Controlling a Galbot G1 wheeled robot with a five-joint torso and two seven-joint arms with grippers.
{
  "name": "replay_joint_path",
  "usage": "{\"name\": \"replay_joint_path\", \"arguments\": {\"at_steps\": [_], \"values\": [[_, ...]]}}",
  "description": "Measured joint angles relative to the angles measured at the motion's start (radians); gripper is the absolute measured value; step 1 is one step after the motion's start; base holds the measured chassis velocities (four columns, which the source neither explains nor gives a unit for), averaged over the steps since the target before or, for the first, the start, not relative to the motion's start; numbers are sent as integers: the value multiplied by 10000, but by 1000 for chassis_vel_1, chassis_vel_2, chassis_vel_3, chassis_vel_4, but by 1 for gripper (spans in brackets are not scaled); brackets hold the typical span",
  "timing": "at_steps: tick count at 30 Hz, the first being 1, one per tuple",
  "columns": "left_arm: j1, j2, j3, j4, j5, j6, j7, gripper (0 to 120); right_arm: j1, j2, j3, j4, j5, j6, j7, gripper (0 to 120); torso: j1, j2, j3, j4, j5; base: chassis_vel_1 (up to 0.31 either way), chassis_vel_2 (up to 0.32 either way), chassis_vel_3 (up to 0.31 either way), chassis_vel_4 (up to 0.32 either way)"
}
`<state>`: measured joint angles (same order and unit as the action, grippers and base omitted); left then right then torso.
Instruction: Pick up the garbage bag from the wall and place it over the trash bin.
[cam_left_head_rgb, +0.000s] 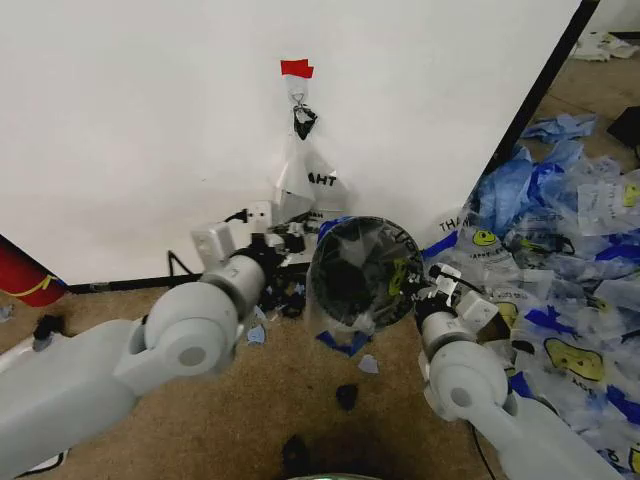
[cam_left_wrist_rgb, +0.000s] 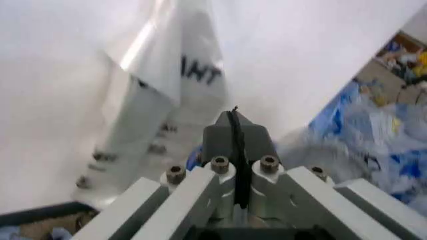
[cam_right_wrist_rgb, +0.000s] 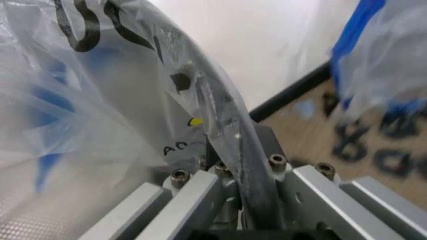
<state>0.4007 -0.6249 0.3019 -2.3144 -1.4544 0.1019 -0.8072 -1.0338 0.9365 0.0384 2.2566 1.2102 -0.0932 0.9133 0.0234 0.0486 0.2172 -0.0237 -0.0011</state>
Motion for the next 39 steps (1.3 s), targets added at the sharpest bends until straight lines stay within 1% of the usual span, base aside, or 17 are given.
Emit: {"name": "replay_joint_path", "arguments": {"at_steps": [1, 3, 5, 7, 12, 18, 24, 31, 39], "values": [[62, 67, -252, -56, -35, -5, -3, 0, -63, -41, 3, 234, 347, -94, 19, 0, 0, 0, 0, -1, 0, 0, 0, 0, 0], [87, 122, -368, -94, -58, -6, -8, 0, -96, -64, 3, 392, 632, -157, 42, 0, 0, 0, 0, -1, 1, 0, 0, 0, 0], [146, 294, -593, -194, -90, -8, -16, 0, -176, -128, -64, 890, 1383, -355, 150, 0, 0, 0, 0, -1, 0, 0, 0, 0, 0], [221, 488, -775, -247, -99, -25, -21, 0, -279, -215, -240, 1238, 1663, -475, 185, 0, -1, 0, -1, 1, 1, 0, 0, 0, 0], [535, 755, -1099, -323, -93, -29, -49, 0, -340, -238, -453, 1294, 2052, -613, 368, 0, 0, 0, 0, 1, 1, 0, 0, 0, 0], [761, 759, -1155, -305, -7, -12, -158, 0, -331, -88, -731, 970, 2284, -694, 544, 0, 0, 0, 0, 2, -2, 0, 0, 0, 0], [841, 653, -995, -143, 165, 23, -214, 0, -274, -12, -1237, 311, 2240, -695, 668, 0, 0, 0, 1, 2, 3, 0, 0, 0, 0], [1084, 398, -928, 13, 414, 25, -205, 0, -327, 50, -1291, -297, 2198, -698, 718, 0, 0, 0, 1, 0, 1, 0, 0, 0, 0], [1061, 330, -795, 52, 473, 30, -171, 0, -345, 81, -1439, -711, 2160, -718, 784, 0, 0, 0, 1, 1, 3, 0, 0, 0, 0]]}}
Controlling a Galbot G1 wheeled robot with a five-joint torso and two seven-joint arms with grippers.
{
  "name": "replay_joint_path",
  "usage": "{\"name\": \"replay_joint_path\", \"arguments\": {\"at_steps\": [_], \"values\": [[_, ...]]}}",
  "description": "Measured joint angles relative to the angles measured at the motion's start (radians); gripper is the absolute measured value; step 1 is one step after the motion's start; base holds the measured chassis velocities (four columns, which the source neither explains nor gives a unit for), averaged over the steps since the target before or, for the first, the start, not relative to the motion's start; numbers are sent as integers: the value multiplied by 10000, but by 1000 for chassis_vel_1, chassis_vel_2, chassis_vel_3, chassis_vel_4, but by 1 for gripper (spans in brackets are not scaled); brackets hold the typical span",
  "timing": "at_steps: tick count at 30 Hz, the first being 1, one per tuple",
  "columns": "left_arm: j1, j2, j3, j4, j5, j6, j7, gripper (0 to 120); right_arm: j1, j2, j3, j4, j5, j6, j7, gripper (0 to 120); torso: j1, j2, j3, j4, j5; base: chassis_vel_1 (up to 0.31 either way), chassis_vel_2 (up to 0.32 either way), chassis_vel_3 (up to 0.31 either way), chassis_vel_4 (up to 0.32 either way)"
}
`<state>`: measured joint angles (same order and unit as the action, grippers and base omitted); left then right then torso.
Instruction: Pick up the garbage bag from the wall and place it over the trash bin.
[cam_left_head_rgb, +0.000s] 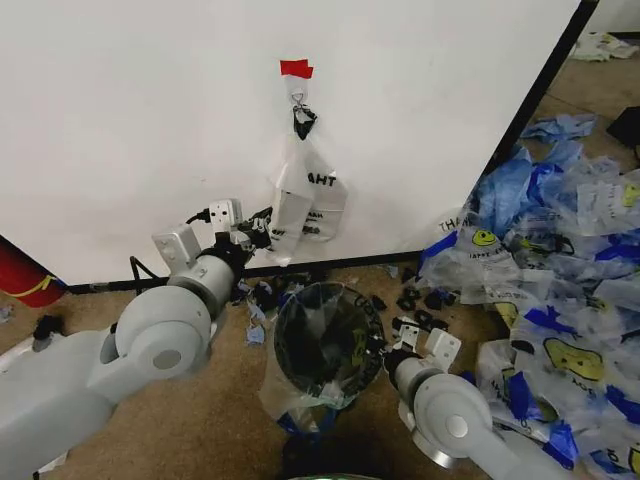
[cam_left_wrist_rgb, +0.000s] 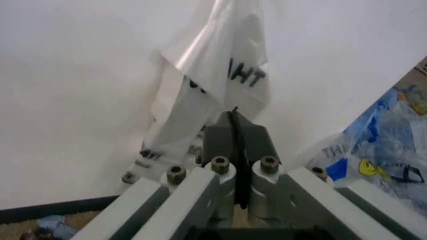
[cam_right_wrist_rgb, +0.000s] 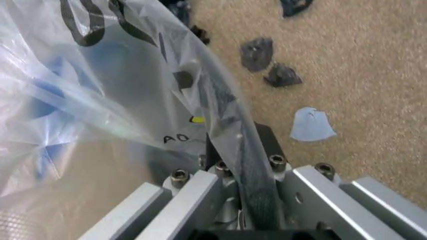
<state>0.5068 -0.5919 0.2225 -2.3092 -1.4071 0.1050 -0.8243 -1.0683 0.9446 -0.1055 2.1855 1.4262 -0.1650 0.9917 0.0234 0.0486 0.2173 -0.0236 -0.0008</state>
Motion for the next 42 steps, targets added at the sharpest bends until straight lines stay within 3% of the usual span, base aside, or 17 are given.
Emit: {"name": "replay_joint_path", "arguments": {"at_steps": [14, 23, 25, 29, 39, 42], "values": [[709, 86, -365, -200, 195, 109, -39, 0, 225, 325, -146, -796, 17, -70, -131, 0, 0, 0, 0, 1, -3, 0, 0, 0, 0], [773, 167, -458, -356, 192, 136, -65, 0, 228, 366, -117, -953, -12, -164, -150, 36, 0, 0, 0, -1, -2, 0, 0, 0, 0], [831, 178, -512, -377, 192, 140, -69, 0, 222, 379, -116, -964, -48, -162, -155, 37, 0, 0, 0, 0, -2, 0, 0, 0, 0], [988, 217, -668, -467, 193, 148, -81, 0, 217, 327, -81, -945, -200, -159, -193, 55, 0, 0, 0, 1, -2, 0, 0, 0, 0], [1305, 182, -1070, -701, 172, 184, -76, 0, 108, -134, 326, -183, -51, -367, -281, 94, 0, 0, -1, 0, -3, 0, 0, 0, 0], [1376, 194, -1166, -759, 171, 186, -76, 0, 73, -215, 357, -73, -47, -380, -279, 98, 0, 0, 0, 0, -2, 0, 0, 0, 0]]}}
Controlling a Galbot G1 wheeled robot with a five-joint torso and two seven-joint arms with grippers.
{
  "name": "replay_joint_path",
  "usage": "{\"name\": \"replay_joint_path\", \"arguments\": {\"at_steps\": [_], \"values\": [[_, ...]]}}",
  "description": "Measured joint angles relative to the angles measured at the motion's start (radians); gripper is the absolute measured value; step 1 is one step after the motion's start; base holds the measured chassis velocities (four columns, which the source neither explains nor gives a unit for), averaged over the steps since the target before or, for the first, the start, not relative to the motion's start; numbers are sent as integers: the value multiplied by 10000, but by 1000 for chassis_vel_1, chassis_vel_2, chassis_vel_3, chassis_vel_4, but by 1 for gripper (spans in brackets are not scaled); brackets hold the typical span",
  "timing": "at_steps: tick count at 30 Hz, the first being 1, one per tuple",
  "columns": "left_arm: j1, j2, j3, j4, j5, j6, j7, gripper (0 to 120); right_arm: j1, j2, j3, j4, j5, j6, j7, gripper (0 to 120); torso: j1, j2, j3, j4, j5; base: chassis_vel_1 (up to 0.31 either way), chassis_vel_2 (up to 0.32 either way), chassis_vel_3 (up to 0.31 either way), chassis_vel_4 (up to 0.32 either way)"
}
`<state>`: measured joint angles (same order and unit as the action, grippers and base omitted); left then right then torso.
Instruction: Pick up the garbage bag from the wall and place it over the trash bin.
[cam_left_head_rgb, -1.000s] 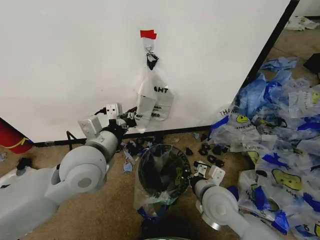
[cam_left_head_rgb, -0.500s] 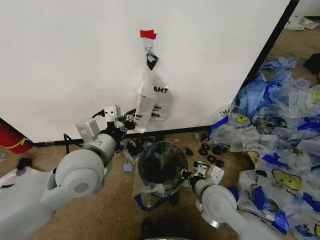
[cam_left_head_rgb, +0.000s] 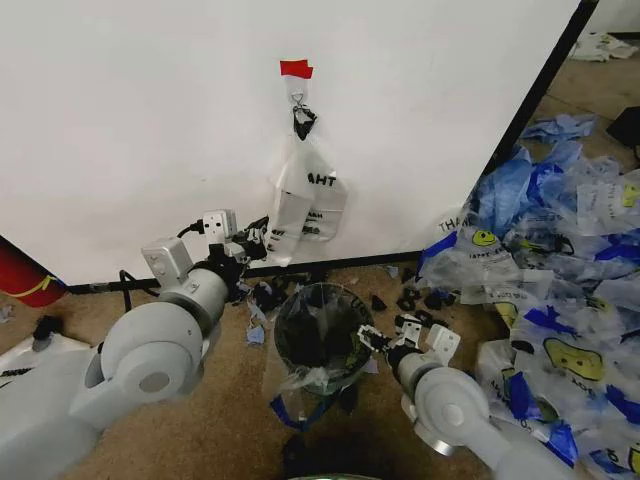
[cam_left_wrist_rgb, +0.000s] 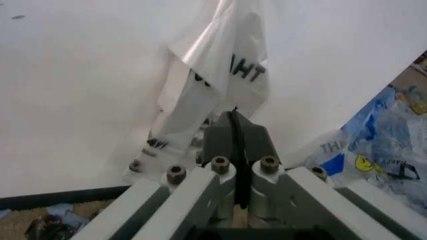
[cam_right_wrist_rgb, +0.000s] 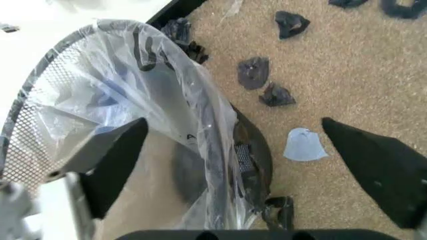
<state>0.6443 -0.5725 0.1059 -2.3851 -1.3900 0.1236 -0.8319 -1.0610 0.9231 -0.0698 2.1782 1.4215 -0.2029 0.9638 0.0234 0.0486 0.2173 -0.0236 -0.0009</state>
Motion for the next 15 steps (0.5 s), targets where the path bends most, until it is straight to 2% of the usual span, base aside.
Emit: {"name": "replay_joint_path", "arguments": {"at_steps": [9, 11, 15], "values": [[677, -8, -714, -51, 145, -74, 315, 0, 109, -287, 332, 966, -462, 17, 24, 100, 0, 0, 0, 1, 0, 0, 0, 0, 0], [1028, -66, -926, 29, 482, -199, 619, 0, 188, -682, 590, 1474, -977, 143, -108, 100, 0, 0, 0, 1, 3, 0, 0, 0, 0], [1719, -250, -1201, 201, 1301, -599, 1460, 0, 142, -1461, 1335, 1835, -2197, 749, -1182, 100, 0, 0, -1, 1, -3, 0, 0, 0, 0]]}}
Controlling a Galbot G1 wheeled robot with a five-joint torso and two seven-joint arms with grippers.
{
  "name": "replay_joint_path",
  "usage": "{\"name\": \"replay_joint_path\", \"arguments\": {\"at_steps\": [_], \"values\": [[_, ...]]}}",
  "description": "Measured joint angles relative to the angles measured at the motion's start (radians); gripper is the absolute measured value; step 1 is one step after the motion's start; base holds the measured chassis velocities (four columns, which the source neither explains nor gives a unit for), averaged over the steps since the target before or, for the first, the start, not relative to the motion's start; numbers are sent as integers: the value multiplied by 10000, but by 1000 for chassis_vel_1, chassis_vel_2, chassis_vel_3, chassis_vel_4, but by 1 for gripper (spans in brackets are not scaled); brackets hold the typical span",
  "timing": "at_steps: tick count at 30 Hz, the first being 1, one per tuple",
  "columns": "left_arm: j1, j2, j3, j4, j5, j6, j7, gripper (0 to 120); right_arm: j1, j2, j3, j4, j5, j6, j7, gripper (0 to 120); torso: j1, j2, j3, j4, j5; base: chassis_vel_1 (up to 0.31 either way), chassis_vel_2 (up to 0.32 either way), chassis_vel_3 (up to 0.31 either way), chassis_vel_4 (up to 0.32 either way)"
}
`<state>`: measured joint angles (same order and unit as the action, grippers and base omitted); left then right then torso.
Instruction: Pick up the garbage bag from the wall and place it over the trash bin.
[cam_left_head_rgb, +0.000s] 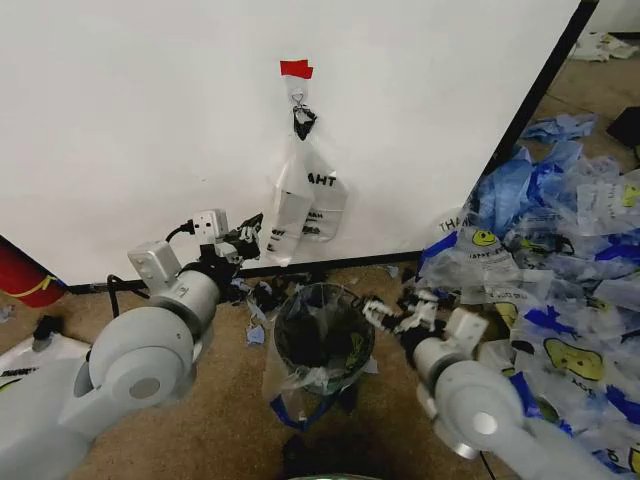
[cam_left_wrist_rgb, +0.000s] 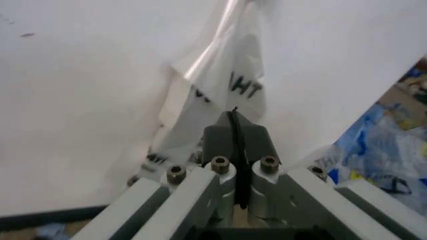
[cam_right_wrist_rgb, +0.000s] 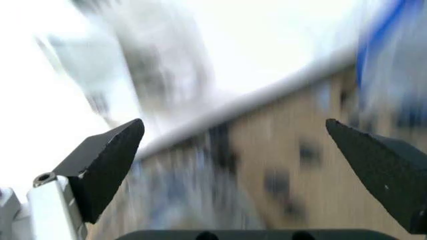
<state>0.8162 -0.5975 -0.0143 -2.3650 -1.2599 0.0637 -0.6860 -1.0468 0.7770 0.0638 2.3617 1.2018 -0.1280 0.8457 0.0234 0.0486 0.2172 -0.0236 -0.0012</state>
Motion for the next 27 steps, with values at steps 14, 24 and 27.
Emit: {"name": "replay_joint_path", "arguments": {"at_steps": [14, 24, 27], "values": [[1928, -1647, -653, 1915, 4069, -2592, 2904, 38, -2747, -361, 5168, -1158, -4142, 3003, -4560, 100, 0, 0, 0, -1, 4, 0, 0, 0, 0], [2614, -2727, -1028, 2483, 5427, -3427, 3628, 75, -4845, 1234, 7438, -2350, -6459, 5289, -7141, 100, 0, 0, 0, -1, 3, 0, 0, 0, 0], [2726, -2963, -1085, 2586, 5657, -3581, 3708, 87, -5256, 1711, 7745, -2341, -6525, 5525, -7369, 100, 0, 0, -1, -3, 1, 0, 0, 0, 0]]}}
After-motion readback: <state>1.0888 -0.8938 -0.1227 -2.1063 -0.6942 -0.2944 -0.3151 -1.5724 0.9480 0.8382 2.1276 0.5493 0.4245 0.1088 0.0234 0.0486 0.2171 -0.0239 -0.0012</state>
